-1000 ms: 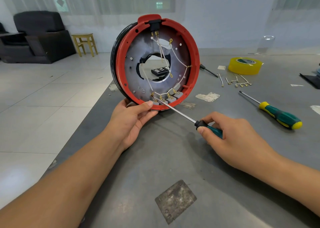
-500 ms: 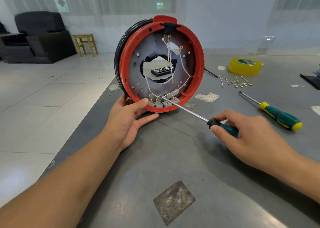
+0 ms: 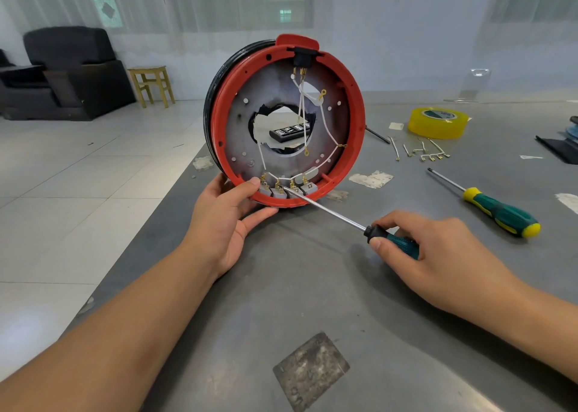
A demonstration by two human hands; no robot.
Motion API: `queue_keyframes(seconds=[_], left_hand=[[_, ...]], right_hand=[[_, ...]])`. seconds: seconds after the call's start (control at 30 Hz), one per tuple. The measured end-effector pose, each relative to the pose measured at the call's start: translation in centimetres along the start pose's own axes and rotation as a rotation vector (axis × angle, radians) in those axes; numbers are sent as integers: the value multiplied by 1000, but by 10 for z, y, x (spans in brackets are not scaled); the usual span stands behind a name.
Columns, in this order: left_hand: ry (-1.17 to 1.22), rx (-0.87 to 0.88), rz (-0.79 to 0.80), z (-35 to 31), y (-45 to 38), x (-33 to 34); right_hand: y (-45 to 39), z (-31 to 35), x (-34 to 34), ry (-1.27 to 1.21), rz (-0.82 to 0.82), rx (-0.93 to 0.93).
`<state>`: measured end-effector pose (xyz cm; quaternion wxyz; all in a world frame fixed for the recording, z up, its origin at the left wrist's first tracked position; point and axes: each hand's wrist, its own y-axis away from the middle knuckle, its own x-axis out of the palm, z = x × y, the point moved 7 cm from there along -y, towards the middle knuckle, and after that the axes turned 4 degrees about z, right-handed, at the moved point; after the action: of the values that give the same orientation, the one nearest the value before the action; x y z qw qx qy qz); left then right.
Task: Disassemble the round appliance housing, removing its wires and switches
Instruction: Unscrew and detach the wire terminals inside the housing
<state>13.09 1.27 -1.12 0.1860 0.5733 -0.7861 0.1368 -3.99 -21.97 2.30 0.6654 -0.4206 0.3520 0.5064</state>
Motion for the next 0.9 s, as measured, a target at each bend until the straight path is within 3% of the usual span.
queue_keyframes(seconds=[0.37,0.9], left_hand=[[149,-63,43,5,-7,-1],[63,-8,38,7,-9,-3]], right_hand=[[-2,4,4,26,26,-20],[-5,-6,-7,-7,6,-27]])
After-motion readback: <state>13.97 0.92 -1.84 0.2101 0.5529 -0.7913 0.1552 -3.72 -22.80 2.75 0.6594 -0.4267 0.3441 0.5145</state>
